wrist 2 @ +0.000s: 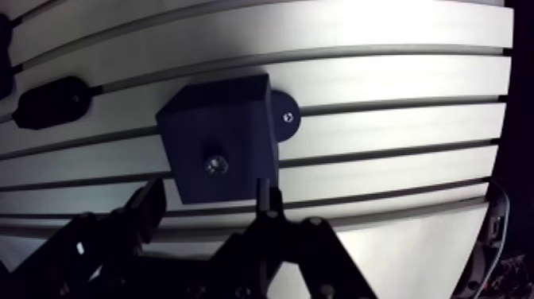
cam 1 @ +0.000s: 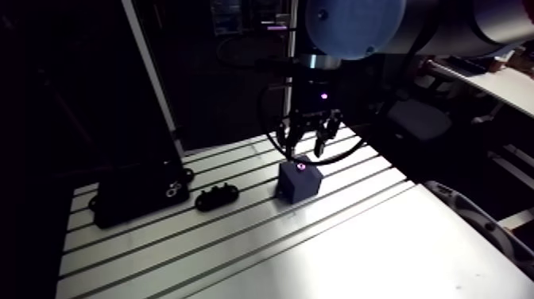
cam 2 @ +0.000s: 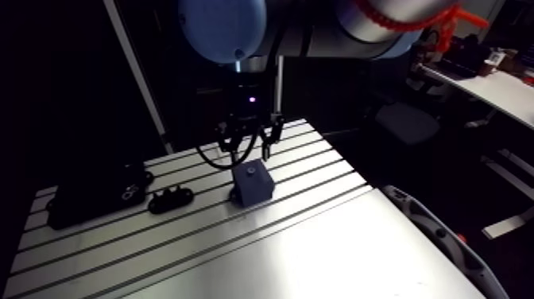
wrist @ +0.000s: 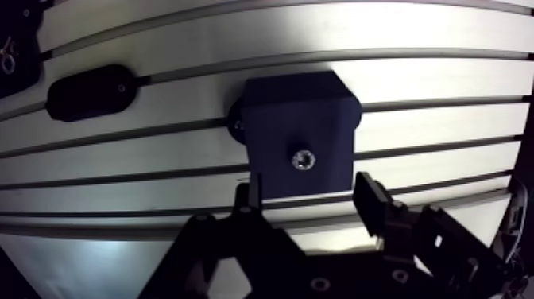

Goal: Pick up the M10 bolt and insert it into the hole until fully seated.

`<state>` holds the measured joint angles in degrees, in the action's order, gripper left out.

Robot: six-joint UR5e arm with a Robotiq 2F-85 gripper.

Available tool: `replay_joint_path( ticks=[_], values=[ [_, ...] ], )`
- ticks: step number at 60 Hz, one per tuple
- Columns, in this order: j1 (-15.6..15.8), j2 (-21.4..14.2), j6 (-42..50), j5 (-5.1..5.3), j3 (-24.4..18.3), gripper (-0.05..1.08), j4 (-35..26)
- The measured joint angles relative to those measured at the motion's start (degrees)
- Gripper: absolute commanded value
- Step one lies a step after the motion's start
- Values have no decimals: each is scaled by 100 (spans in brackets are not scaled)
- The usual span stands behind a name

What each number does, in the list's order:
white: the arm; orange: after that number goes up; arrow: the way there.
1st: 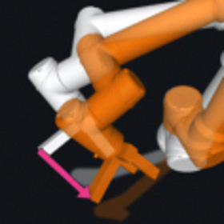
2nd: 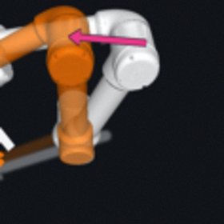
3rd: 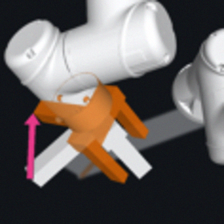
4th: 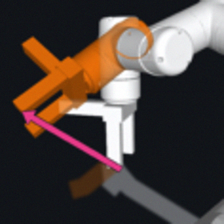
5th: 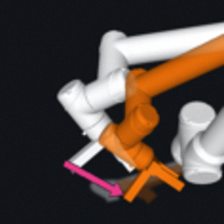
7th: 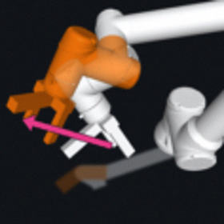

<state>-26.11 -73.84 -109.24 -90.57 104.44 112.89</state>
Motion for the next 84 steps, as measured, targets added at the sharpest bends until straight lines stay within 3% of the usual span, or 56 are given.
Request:
replay_joint_path(
  ticks=[27,41,54,84],
  values=[
    [-19,-93,-6,-1,8,0,-3],
    [2,-380,15,-24,-87,0,-90],
    [33,-663,61,-43,-363,0,-524],
    [699,-901,406,-34,-1169,0,-1711]
  ],
)
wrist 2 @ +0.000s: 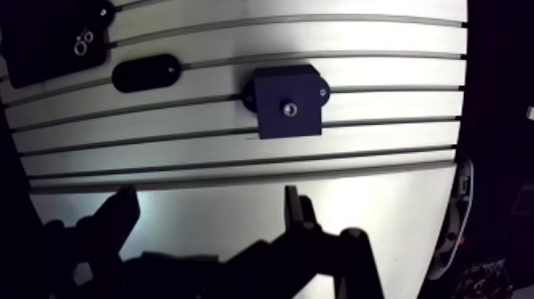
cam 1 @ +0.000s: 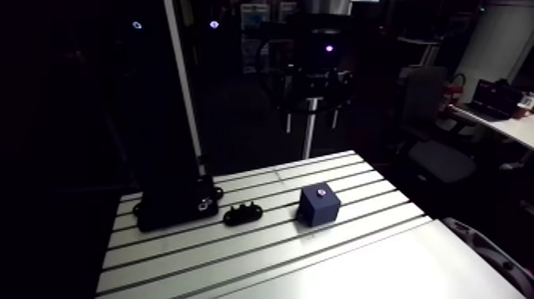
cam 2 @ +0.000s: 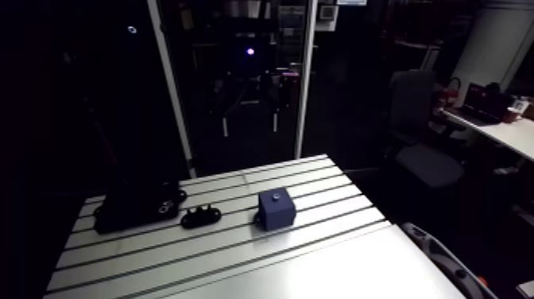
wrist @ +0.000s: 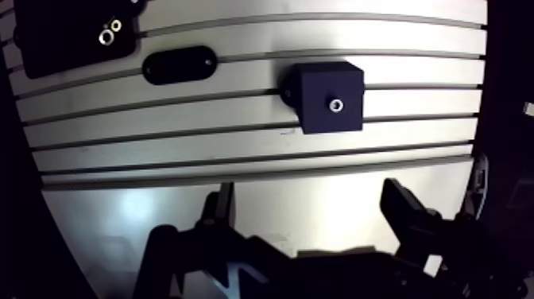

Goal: Pick up the M10 bolt and insert it into the hole until fully seated.

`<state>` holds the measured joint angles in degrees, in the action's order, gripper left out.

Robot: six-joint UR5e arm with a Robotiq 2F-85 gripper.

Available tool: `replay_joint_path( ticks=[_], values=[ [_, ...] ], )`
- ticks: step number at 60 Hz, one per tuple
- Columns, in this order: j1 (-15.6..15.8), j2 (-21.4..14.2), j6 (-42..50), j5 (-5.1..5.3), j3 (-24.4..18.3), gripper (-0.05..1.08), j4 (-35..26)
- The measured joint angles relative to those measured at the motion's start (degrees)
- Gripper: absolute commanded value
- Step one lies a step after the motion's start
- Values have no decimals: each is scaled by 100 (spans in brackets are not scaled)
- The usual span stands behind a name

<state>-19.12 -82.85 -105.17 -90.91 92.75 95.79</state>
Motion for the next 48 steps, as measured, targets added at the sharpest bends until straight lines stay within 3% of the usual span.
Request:
replay_joint_path(
  ticks=[48],
  values=[
    [1288,-413,534,12,-690,0,-1056]
  ],
)
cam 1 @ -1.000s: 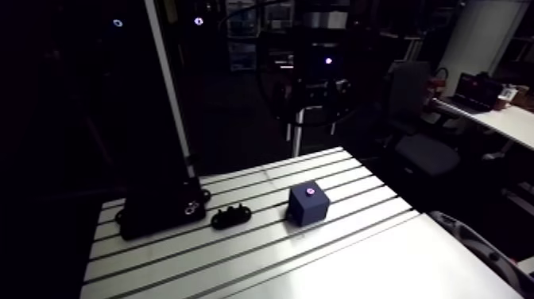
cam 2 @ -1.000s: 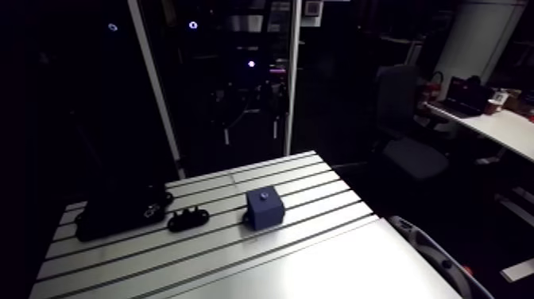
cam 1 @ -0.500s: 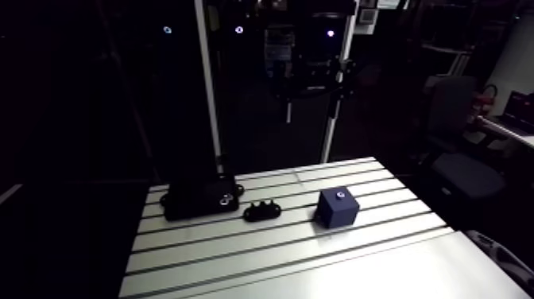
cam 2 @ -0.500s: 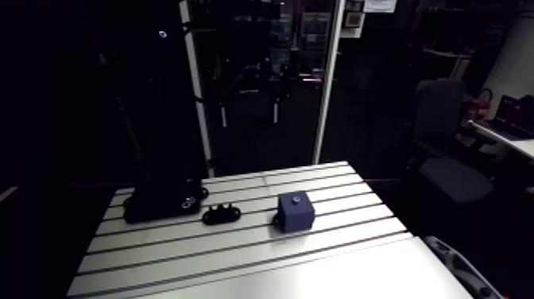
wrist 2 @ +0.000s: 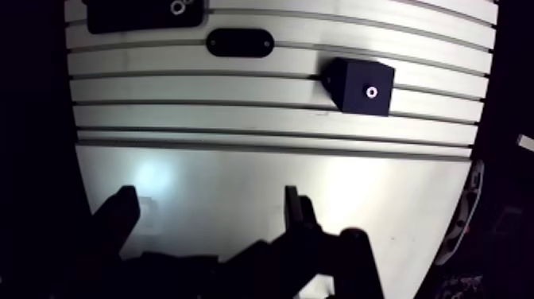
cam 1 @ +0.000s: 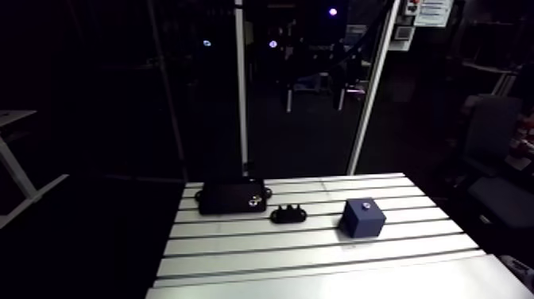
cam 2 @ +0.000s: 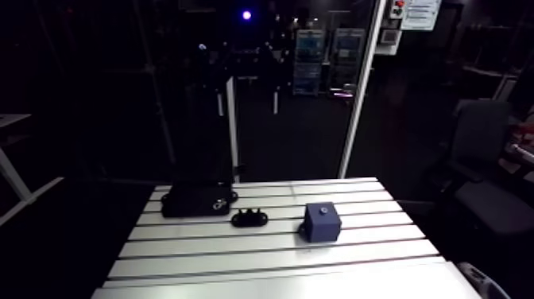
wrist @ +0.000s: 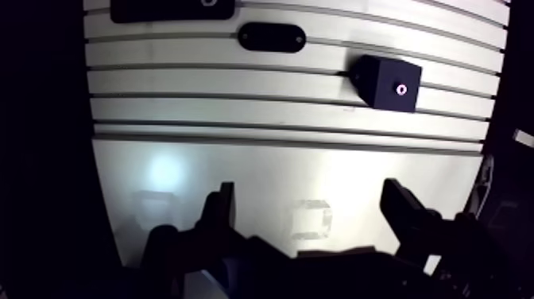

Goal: Pick up the M10 bolt and insert it into the hole until fully seated.

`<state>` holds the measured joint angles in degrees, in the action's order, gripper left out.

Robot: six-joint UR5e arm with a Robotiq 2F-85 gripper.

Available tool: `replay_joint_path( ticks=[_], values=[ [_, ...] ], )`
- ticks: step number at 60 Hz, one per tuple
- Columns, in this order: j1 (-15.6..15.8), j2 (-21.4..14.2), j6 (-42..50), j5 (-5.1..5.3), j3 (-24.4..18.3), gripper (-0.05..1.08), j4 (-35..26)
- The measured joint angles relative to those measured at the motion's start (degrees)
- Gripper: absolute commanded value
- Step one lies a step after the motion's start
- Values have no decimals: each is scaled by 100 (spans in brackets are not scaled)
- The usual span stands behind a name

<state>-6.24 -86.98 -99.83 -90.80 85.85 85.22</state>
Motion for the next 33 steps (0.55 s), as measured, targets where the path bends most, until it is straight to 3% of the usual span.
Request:
replay_joint_path(
  ticks=[33],
  values=[
    [83,-113,74,-107,-52,0,-122]
  ],
)
